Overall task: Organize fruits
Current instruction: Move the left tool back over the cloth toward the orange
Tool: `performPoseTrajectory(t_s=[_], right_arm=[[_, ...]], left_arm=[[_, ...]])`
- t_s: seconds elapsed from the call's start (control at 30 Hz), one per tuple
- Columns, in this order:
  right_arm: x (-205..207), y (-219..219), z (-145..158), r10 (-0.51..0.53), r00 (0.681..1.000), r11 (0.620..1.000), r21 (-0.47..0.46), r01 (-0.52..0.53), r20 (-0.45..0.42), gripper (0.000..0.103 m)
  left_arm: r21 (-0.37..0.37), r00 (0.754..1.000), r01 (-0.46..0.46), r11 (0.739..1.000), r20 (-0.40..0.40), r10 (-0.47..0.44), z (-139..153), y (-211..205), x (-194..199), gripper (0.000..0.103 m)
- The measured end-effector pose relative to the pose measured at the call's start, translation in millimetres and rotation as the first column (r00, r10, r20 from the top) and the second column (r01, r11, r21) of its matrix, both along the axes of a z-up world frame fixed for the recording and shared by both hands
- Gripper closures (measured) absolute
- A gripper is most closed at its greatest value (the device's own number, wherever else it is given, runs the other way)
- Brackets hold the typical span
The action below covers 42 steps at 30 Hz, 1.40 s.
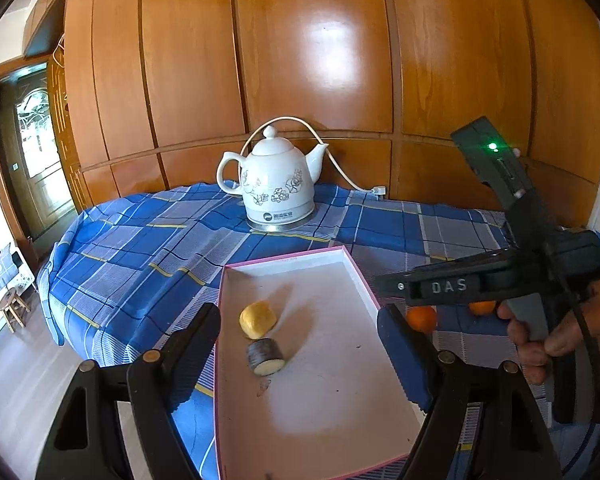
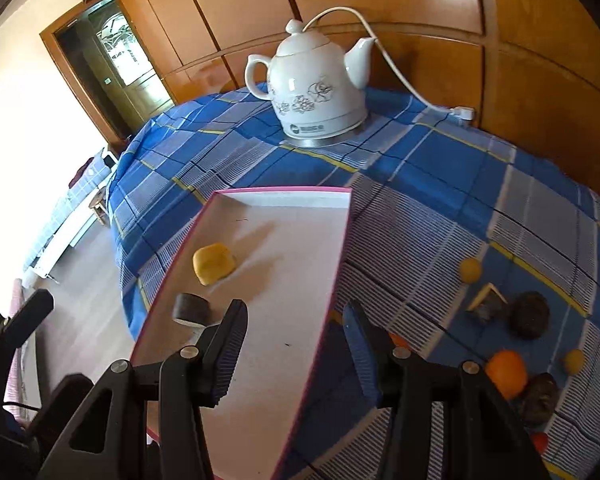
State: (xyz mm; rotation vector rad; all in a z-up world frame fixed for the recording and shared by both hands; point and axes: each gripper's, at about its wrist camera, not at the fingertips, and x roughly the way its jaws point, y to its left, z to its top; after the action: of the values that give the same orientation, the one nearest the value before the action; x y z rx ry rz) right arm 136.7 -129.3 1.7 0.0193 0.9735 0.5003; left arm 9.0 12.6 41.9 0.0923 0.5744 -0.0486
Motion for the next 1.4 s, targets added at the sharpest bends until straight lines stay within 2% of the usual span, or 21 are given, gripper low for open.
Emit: performPoseTrajectory(t_s=[0.33, 0.63, 0.87, 1.13, 1.4], right_arm=[[-23.9, -19.7, 11.2, -0.008, 0.995, 0.995, -0.103, 0.018, 0.095, 0.052], [-34.3, -74.2, 6.7, -0.106, 0.987, 0.974, -0.186, 0.127, 0.119, 0.052], [-44.5, -111.0, 7.0, -0.151, 0.978, 0.951, -0.247, 0.184, 0.146, 0.052], [-50.1, -156.0, 8.7, -0.192, 0.967, 0.927, -0.294, 0.235, 0.167, 0.052], [-52.2, -164.7, 12.7, -0.165, 0.942, 0.885, -0.377, 0.273, 0.294, 0.052]], left_arm=[[0.013, 1.0, 0.017, 1.0, -0.021, -0.017, -4.4, -8.7, 0.2, 0.021], [0.026, 0.996, 0.059, 0.998, -0.067, -0.057, -17.0, -22.9, 5.2, 0.021], [0.035, 0.983, 0.142, 0.989, -0.124, -0.137, -30.1, -44.5, 14.3, 0.021], [0.101, 0.944, 0.301, 0.948, -0.175, -0.281, -36.9, -90.8, 39.8, 0.021], [0.174, 0.88, 0.44, 0.881, -0.279, -0.384, -63.0, -138.5, 83.0, 0.021]])
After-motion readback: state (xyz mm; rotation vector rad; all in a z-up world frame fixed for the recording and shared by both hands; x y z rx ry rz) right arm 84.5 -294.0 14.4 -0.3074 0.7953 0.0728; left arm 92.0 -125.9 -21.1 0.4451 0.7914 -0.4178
